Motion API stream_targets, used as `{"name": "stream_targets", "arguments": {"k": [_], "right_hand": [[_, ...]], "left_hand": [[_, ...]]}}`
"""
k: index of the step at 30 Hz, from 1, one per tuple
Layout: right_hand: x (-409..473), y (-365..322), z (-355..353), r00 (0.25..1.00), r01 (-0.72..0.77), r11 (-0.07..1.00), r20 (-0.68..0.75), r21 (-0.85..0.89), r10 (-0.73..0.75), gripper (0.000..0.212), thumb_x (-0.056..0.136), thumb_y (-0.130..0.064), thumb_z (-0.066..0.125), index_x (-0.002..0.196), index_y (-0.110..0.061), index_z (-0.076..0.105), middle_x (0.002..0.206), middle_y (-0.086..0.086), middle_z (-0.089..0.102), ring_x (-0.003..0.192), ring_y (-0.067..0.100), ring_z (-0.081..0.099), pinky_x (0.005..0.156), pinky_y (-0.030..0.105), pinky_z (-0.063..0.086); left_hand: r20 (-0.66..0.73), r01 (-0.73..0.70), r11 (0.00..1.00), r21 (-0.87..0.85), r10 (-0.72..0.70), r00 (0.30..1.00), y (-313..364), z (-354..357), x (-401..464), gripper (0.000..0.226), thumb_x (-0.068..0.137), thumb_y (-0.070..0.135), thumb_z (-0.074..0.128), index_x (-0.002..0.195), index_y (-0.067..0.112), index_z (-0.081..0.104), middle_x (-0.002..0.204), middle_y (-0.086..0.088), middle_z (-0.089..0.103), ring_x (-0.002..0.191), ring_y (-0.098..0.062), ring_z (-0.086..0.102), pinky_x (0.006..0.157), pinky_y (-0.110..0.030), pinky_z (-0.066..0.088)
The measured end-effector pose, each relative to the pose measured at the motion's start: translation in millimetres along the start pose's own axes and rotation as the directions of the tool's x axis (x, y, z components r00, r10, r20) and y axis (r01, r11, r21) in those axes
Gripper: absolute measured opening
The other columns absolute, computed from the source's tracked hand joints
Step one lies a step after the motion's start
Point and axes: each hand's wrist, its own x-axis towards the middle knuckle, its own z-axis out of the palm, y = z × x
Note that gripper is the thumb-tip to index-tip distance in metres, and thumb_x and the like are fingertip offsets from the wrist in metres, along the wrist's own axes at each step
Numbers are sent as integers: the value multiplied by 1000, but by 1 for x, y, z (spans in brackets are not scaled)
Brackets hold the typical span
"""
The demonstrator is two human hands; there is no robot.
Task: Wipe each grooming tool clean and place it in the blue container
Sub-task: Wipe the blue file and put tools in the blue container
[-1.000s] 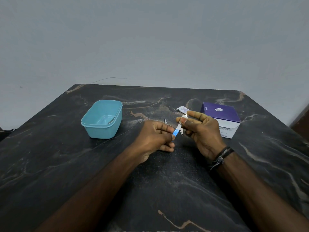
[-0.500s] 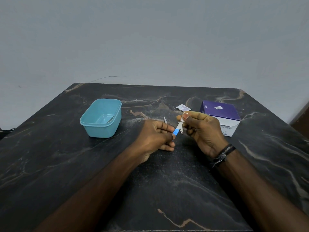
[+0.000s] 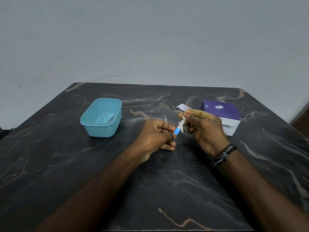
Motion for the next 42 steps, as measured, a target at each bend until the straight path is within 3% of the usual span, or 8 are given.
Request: {"name": "stream_targets", "arguments": {"k": [13,22,29,34,39,42], "right_hand": [[-4,13,8,998,-27,993,47,-119,32,5,85,-8,70,87,-4,72,90,13,76,57,7,60,52,22,36],[-2,4,3,1000,-16,1000,26,-18,17,20,90,-11,64,110,-7,67,88,9,76,66,10,63,52,20,37],[-2,6,6,995,-65,997,72,-38,68,21,95,-18,58,108,-4,67,95,11,75,64,7,61,53,19,38],[-3,3,4,998,-17,999,67,-48,21,16,95,-18,57,106,-12,69,96,9,76,70,10,59,56,20,40],[-3,10,7,997,-37,994,69,-102,45,23,94,-20,60,112,-8,68,94,10,76,69,12,60,57,24,36],[-4,11,9,997,-56,993,56,-106,62,20,92,-18,62,104,-3,68,93,11,76,61,7,60,54,22,36]], "left_hand": [[-55,-10,1000,-19,9,998,2,1,-2,10,84,-7,66,90,1,65,87,-23,67,56,-18,66,58,-34,62],[-11,3,1000,11,-3,1000,0,2,-1,18,84,-8,66,102,-8,63,84,-23,65,57,-19,65,61,-37,61],[-15,2,1000,15,-2,1000,1,1,-2,18,85,-7,66,103,-8,63,88,-25,65,58,-19,65,61,-36,61],[-4,5,1000,14,-5,1000,2,1,-2,18,84,-7,66,102,-7,63,85,-22,65,58,-19,66,60,-35,62],[-21,1,1000,7,-1,1000,1,2,-2,16,85,-7,66,100,-7,63,84,-22,65,55,-19,65,59,-35,61],[-30,-3,1000,-1,3,1000,1,2,-1,13,84,-7,66,97,-5,65,84,-22,66,55,-18,65,59,-35,62]]}}
